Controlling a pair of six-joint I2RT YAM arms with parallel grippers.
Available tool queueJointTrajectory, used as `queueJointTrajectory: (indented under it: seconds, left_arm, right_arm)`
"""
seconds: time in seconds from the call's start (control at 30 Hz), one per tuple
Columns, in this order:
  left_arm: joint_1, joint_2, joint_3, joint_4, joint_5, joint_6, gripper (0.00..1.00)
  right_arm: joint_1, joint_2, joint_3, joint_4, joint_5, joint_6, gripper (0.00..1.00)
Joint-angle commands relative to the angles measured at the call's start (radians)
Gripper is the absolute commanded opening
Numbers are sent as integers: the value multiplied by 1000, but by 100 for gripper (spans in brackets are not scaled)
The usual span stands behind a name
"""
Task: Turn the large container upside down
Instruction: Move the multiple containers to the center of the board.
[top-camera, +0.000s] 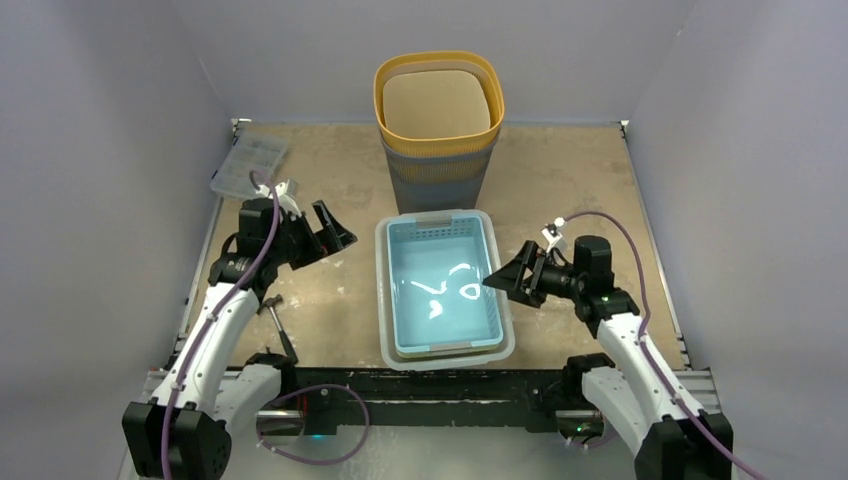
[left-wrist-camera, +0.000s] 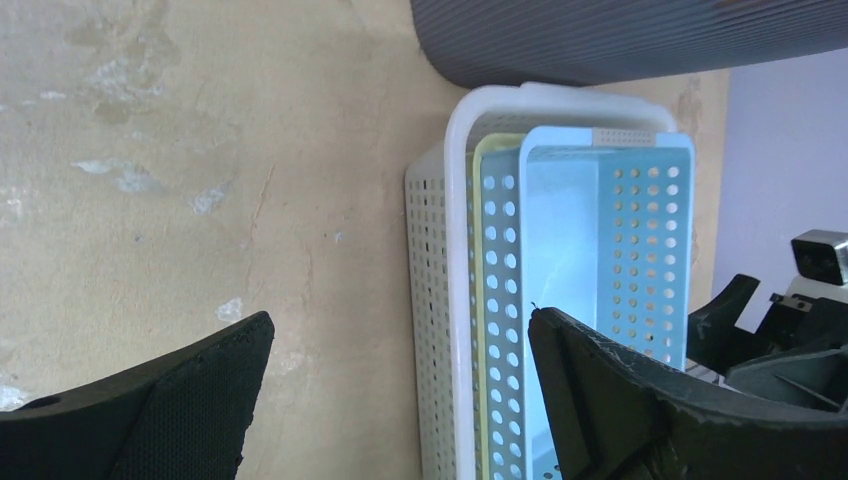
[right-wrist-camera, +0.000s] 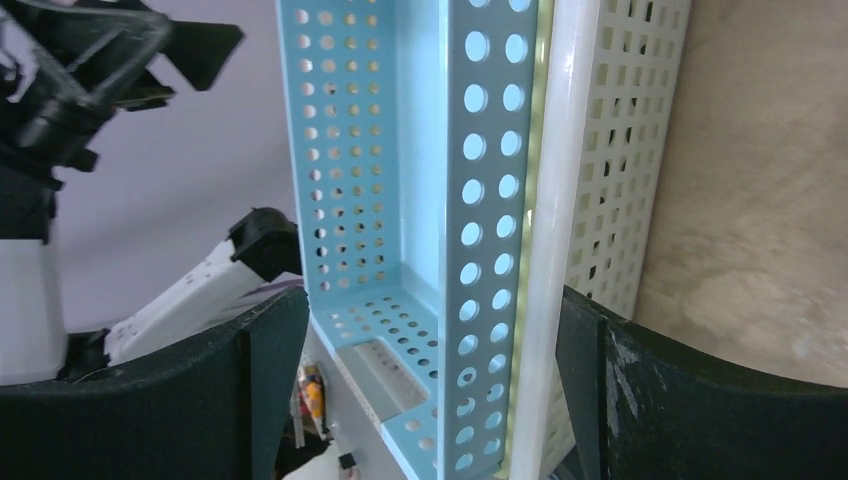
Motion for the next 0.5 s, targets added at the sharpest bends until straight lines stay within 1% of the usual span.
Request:
queueJointTrajectory:
  seconds: [0.0, 0.1, 0.13, 0.2, 0.27, 0.33, 0.47]
  left_arm:
    - [-2, 33, -25, 8, 43, -23, 99]
    - [-1, 34, -44, 29, 63, -41, 99]
    - [-1, 33, -47, 32, 67, -47, 99]
    - [-3, 32, -53, 34, 71, -53, 99]
    - [-1, 28, -58, 25, 70, -59, 99]
    - [-1, 23, -58, 5, 64, -53, 98]
    - [-1, -2, -54, -46, 30, -30, 98]
  right_arm:
    - [121, 45, 20, 293, 20, 203, 91]
    - [276, 158, 57, 406, 114, 261, 91]
    - [315, 201, 79, 415, 134, 262, 91]
    - [355, 281, 139, 388, 186, 253, 91]
    - [370, 322, 202, 368, 219, 219, 92]
    - [371, 335, 270, 301, 270, 164, 93]
    - [370, 311, 358, 67, 455, 35, 96]
